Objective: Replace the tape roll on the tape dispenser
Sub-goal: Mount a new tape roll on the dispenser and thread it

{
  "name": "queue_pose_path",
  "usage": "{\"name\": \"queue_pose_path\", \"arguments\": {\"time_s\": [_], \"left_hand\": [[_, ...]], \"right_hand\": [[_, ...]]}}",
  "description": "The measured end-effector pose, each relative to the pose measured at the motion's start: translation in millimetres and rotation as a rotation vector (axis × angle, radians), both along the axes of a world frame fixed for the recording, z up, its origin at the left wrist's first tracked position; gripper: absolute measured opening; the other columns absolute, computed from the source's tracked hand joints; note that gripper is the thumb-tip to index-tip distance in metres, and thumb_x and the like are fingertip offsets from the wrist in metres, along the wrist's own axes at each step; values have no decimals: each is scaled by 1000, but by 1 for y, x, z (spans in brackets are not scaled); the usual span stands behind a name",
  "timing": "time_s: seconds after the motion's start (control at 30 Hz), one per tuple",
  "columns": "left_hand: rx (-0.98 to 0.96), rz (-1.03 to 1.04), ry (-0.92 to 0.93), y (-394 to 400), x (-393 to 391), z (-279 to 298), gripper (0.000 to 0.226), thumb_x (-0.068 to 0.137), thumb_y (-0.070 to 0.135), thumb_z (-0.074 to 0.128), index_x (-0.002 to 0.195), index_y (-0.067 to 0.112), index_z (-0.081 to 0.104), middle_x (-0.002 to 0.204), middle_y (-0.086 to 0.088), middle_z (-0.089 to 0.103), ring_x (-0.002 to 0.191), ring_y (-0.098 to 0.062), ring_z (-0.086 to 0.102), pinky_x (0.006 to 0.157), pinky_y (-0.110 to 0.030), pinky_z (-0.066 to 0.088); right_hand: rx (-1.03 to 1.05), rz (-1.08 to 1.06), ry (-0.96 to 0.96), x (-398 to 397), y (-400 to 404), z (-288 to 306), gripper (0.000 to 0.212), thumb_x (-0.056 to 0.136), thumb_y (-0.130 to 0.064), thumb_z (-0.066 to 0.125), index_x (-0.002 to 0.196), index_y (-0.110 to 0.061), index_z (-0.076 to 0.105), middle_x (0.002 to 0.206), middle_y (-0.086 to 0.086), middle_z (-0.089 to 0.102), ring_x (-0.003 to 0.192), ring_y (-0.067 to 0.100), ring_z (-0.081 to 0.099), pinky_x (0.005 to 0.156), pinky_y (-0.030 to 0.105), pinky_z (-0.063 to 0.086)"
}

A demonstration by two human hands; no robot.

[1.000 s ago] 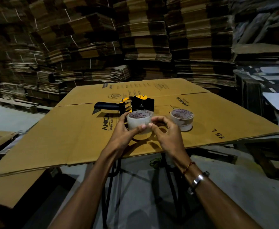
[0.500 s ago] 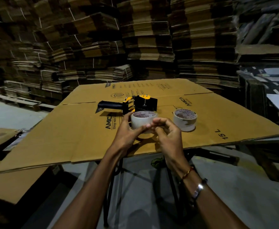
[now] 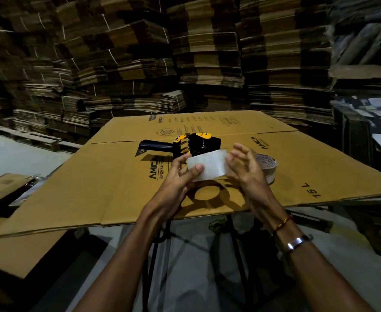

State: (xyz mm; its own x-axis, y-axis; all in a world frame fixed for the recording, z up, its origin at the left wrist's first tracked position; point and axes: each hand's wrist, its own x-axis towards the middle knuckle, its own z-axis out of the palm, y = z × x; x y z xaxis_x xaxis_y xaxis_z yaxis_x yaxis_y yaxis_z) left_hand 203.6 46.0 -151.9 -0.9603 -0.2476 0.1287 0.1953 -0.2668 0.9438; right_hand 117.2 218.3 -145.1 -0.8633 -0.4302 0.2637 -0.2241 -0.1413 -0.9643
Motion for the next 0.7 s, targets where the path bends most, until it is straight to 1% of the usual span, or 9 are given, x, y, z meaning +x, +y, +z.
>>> {"name": "queue_pose_path", "arguments": {"time_s": [0.07,0.17,0.23,0.3,0.4,0.43,0.5,0.63,0.7], "left_hand": [[48,-77,-3,3,-2,0,73,80,37,69,142,16,37,128,-11,57,103,-19,71,81,-28,59],[35,-121,6,6,-2,-2,66,79,38,72,135,18,42,132,-11,56,112,-24,67,87,-31,58],[38,-57,27,8,-3,-1,63,84,35,76,136,20,44,132,-7,58,117,-23,65,95,-36,56],[-76,134,65,9,-3,-4,50,86,33,74,129,19,52,125,-1,63,118,-20,63,97,-39,55],[-376,443,142,9,2,-9,15,94,29,69,99,17,62,105,2,67,105,-17,64,76,-31,57],[-454,491,163,11,1,-8,12,95,27,67,93,16,62,99,1,66,99,-16,64,68,-29,57],[-550,467,196,22,-1,0,14,95,26,66,89,14,61,96,-1,65,93,-13,63,60,-28,59],[-792,446,226,42,-11,7,15,90,26,72,94,13,64,95,5,64,87,-5,62,69,-33,60],[-807,485,244,41,-13,4,13,90,23,72,94,12,66,95,5,64,87,-4,62,70,-32,59]], "right_hand": [[2,231,-146,-4,4,0,66,80,-54,72,139,-36,48,142,4,55,122,28,64,101,49,55],[-78,310,-210,0,8,-3,60,85,-38,69,140,-23,51,140,10,56,118,34,67,93,47,59],[-104,247,-185,-1,11,-2,60,80,-35,70,136,-22,53,137,12,57,114,39,68,89,53,59],[-84,159,-139,-1,13,-2,59,78,-34,73,133,-22,55,133,10,58,108,37,71,88,56,59],[0,51,-17,-1,14,-1,63,74,-37,78,130,-23,53,132,3,56,108,26,69,86,49,62],[27,21,12,-2,15,1,64,73,-39,79,129,-24,53,131,1,56,108,23,68,84,47,63],[45,-48,62,-5,24,4,61,71,-42,81,124,-29,52,131,0,55,109,20,65,79,42,63],[137,-163,234,-11,37,5,55,79,-37,82,122,-27,49,127,-8,52,116,9,56,77,26,59],[204,-209,310,-11,36,3,55,79,-37,83,121,-25,49,126,-7,51,115,10,54,78,21,53]]}}
